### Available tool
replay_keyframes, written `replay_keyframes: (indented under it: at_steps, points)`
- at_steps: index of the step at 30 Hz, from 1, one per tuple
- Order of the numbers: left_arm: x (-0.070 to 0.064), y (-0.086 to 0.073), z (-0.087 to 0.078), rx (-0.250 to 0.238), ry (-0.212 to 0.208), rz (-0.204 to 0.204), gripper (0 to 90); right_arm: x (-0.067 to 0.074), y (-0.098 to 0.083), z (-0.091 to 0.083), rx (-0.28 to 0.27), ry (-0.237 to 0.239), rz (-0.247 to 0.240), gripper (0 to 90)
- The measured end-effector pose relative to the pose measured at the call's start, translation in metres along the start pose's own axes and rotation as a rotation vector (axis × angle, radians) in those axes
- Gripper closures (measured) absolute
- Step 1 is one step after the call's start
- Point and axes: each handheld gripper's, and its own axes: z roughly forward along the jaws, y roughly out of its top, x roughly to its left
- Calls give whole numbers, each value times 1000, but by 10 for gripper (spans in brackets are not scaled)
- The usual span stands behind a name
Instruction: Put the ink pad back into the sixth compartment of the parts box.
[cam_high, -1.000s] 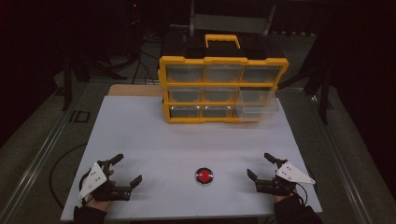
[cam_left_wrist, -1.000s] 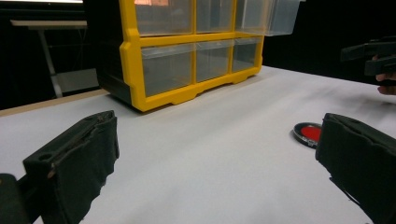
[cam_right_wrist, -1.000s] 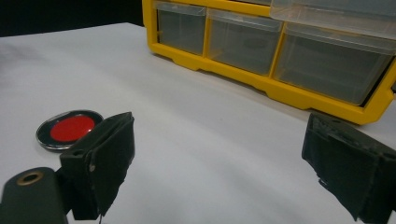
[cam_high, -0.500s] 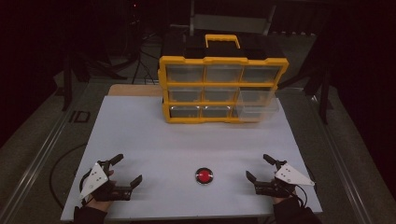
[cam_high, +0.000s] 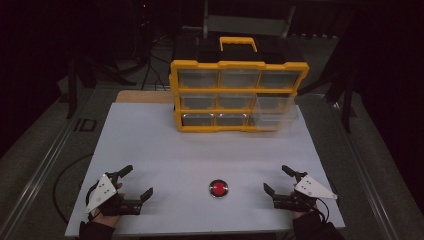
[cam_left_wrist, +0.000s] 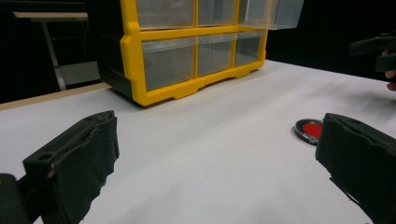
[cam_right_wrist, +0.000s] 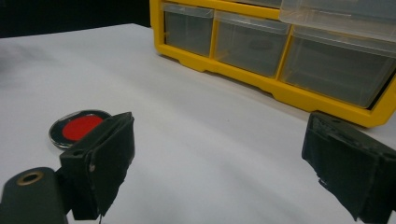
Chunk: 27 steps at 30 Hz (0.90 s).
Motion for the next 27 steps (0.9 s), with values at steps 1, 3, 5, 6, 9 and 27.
replay_keyframes:
  at_steps: [1, 3, 5, 6, 9, 27]
  points:
    - [-1, 1, 1, 4, 3, -4, 1, 0, 0, 0, 1, 0, 1, 96]
    - [-1, 3, 2, 12, 0, -3, 0, 0, 0, 0, -2, 2, 10, 96]
    - [-1, 6, 3, 24, 0, 5, 0, 0, 1, 0, -5, 1, 10, 96]
    - [-1, 9, 3, 23, -3, 7, 0, -1, 1, -1, -6, 2, 10, 96]
    - [-3, 15, 5, 24, -13, 8, 1, -1, 1, -1, -7, 3, 14, 96]
    - [-19, 51, 29, 72, -132, 15, 1, 0, 3, -1, -22, 17, 19, 96]
